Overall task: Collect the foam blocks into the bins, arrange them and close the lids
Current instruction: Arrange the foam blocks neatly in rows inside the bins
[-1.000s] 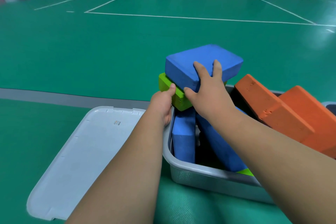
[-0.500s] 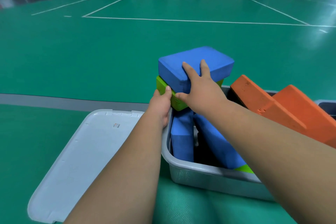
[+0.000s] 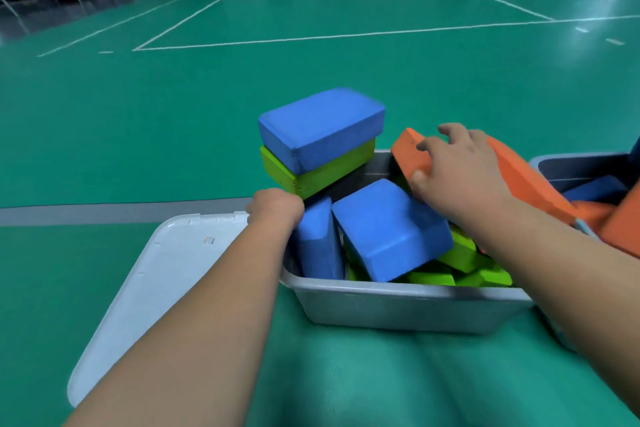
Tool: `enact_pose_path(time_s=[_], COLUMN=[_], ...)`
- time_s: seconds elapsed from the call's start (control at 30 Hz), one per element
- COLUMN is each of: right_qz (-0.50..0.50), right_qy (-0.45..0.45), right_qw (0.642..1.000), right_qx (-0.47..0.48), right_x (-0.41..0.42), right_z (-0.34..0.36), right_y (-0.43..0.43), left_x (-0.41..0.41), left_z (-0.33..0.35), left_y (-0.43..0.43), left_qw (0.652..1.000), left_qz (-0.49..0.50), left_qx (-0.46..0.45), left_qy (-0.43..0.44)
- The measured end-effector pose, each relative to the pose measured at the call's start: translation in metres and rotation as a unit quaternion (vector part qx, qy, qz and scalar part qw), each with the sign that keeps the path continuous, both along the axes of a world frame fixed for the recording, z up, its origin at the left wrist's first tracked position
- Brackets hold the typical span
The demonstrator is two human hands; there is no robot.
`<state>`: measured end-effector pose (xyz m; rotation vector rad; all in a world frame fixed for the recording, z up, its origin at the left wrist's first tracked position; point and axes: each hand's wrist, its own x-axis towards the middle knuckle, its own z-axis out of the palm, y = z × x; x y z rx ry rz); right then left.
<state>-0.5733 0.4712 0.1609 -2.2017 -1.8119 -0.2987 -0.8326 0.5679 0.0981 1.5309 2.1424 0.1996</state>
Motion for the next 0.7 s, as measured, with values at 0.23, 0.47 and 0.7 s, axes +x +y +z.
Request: enact_pose_path(time_s=[0.23,0.47,0.7], right_qz=[-0.015,0.027,0.061], right_qy=[0.099,0.152,0.136], right_qw=[0.991,0.979,0.98], right_qx=[-0.091,-0.131,-0.136], right_x=[0.043,0.068,0.082], right_z=[-0.032,-0.034,-0.033], right_y=[-0.029,-0.046,-0.059], left_x=[0.056,0.105,0.103], left_z=[0.027,0.008,0.013], left_y=[-0.052,-0.08,-0.077], left_qw=[0.991,0.919,0.919], left_qz=[-0.092,0.014,0.03], left_qx=[-0.074,-0.252,-0.254], left_qy=[-0.06,-0.304,-0.3])
